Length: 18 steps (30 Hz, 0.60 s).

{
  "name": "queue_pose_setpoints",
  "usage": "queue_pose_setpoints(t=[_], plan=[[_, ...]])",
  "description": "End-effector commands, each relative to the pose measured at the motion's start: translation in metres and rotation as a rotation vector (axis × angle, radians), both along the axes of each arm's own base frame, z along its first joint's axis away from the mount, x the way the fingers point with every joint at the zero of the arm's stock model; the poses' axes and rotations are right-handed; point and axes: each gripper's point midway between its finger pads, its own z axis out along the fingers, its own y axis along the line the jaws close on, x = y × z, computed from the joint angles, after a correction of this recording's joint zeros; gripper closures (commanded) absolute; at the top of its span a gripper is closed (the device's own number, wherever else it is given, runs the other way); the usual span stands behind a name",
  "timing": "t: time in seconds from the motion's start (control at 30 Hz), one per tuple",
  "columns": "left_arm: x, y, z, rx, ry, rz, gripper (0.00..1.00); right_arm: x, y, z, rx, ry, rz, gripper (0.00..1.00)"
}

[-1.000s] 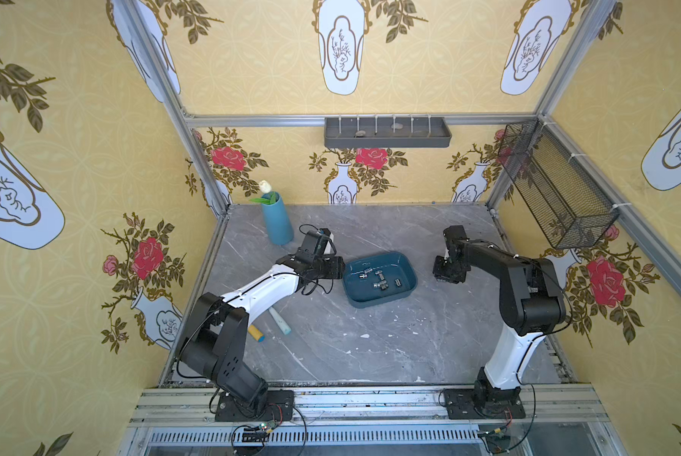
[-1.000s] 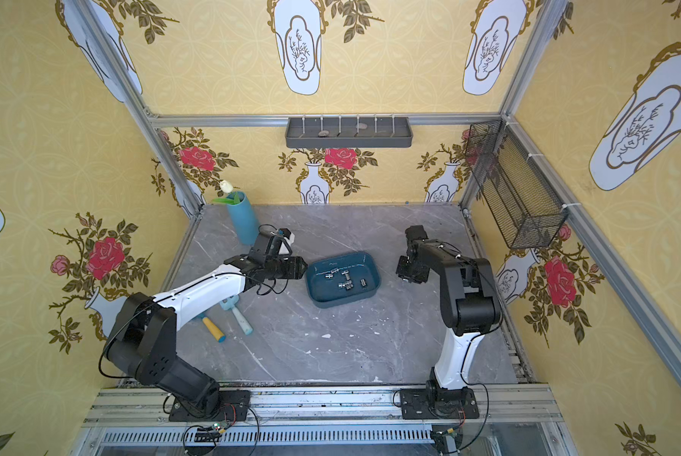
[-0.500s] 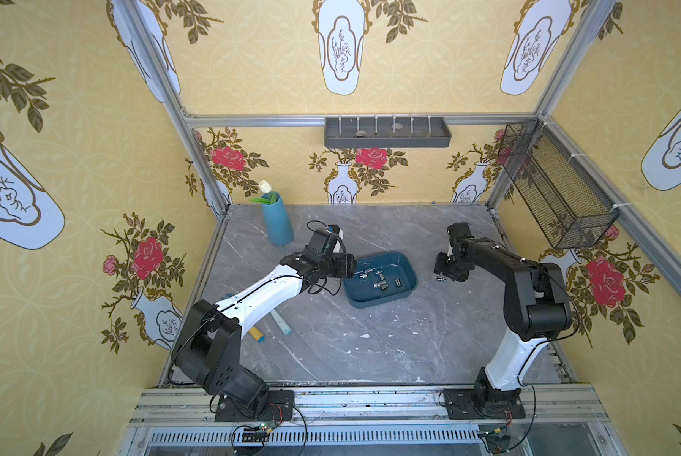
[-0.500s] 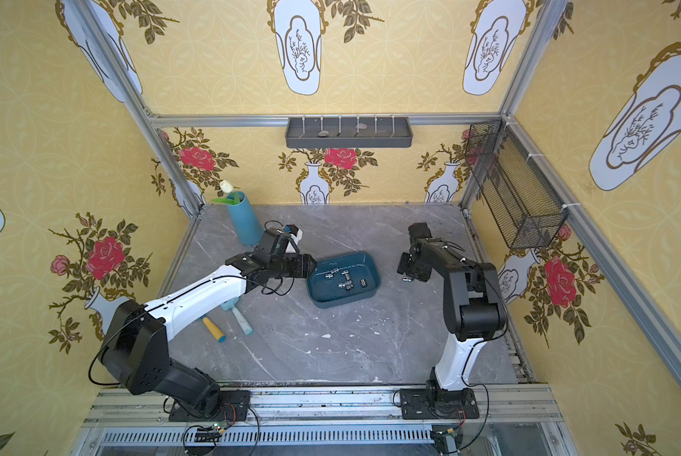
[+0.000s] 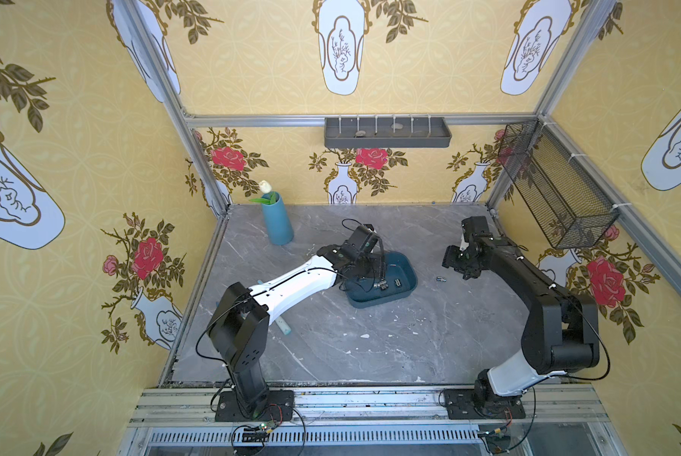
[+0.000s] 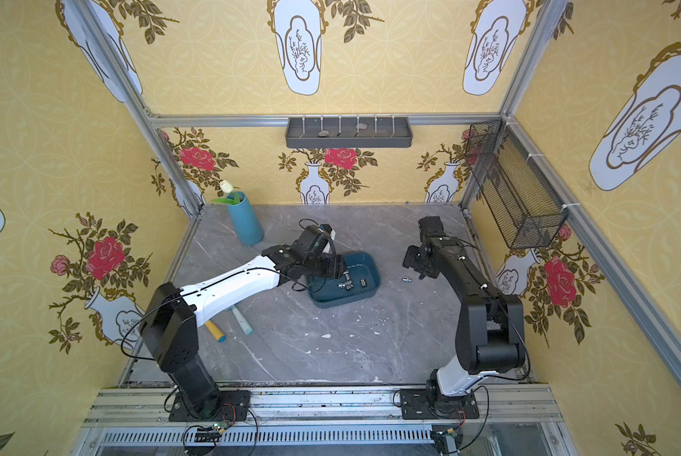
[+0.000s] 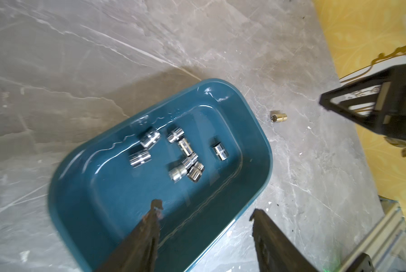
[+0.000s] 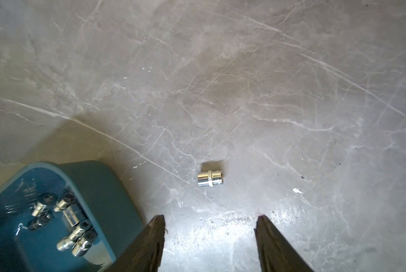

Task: Take out the socket from the storage box
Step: Pick up the socket head from the storage box.

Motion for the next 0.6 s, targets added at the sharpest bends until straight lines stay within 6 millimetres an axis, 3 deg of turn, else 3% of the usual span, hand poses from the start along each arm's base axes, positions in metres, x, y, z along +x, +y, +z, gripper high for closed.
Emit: queue_pose_setpoints(t=[0.0,0.17,0.57], plan=[[-0.003,-0.003,-0.023,0.064,0.065,0.052,0.34,-0.01,0.003,0.008,0.035,0.004,-0.022,0.34],[0.004,-0.009,-0.05,0.102,0.118,0.114,0.36,-0.018,0.004,0.013,0.053,-0.003,-0.028,0.33],[0.018,-0.018,-0.092,0.183,0.166,0.151,0.48,-0.026,0.004,0.003,0.066,0.01,-0.031,0.33]])
